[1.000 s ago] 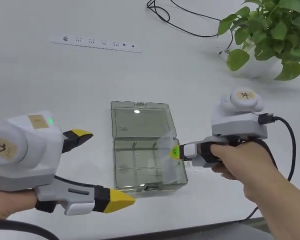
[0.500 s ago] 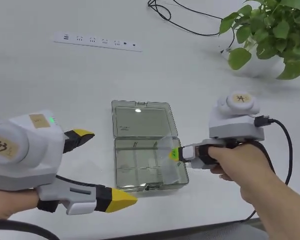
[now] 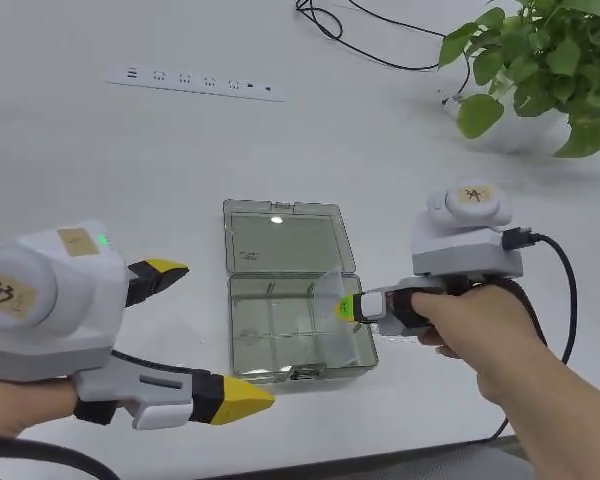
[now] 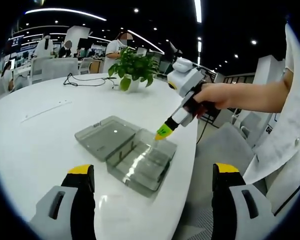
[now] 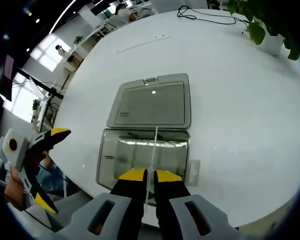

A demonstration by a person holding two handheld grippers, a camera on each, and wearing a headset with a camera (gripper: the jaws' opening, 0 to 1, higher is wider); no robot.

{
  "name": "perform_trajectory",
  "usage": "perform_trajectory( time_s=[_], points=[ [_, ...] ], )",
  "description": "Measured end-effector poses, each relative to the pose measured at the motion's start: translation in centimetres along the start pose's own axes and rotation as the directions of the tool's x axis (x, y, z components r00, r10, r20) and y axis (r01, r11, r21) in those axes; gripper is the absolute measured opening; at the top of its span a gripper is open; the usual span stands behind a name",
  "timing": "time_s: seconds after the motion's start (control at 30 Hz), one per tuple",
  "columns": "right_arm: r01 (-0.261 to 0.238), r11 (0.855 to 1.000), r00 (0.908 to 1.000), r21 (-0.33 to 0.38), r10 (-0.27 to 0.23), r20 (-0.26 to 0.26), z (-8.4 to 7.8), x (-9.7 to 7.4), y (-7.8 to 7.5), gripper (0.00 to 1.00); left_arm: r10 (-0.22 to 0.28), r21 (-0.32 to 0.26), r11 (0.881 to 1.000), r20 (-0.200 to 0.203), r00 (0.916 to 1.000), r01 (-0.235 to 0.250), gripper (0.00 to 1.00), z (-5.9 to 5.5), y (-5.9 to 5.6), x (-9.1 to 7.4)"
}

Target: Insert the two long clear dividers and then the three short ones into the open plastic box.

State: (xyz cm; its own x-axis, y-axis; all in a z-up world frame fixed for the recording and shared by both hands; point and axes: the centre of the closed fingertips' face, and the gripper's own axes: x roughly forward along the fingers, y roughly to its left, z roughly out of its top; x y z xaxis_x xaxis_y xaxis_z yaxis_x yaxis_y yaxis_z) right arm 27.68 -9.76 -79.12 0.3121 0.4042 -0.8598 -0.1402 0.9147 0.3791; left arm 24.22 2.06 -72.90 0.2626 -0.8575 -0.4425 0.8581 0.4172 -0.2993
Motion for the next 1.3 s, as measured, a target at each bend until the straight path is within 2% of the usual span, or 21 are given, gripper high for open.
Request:
perform_trajectory(
  time_s=[0.4, 0.77, 0.93, 1.3],
  points=[
    [-0.030, 0.998, 0.9995, -0.054, 0.029, -0.009, -0.1, 0.7, 0.5, 0.08, 0.003, 0.004, 1.000, -0.006, 1.0000, -0.003, 1.00, 0.0, 0.1, -0.1],
    [-0.036, 0.996, 0.9992, -0.083, 0.034, -0.023, -0.5, 1.9, 0.5, 0.09, 0.008, 0.000, 1.000, -0.004, 1.0000, -0.008, 1.00, 0.0, 0.1, -0.2],
    [-0.039, 0.995, 0.9988, -0.088, 0.037, -0.033, -0.9, 2.6, 0.3, 0.09, 0.014, -0.004, 1.000, -0.006, 0.9999, -0.014, 1.00, -0.1, 0.3, -0.3],
    [-0.066, 0.995, 0.9977, -0.080, 0.064, -0.024, -1.0, 2.5, 0.3, 0.10, 0.023, -0.009, 1.000, -0.003, 0.9997, -0.023, 1.00, 0.0, 0.4, -0.3]
  ],
)
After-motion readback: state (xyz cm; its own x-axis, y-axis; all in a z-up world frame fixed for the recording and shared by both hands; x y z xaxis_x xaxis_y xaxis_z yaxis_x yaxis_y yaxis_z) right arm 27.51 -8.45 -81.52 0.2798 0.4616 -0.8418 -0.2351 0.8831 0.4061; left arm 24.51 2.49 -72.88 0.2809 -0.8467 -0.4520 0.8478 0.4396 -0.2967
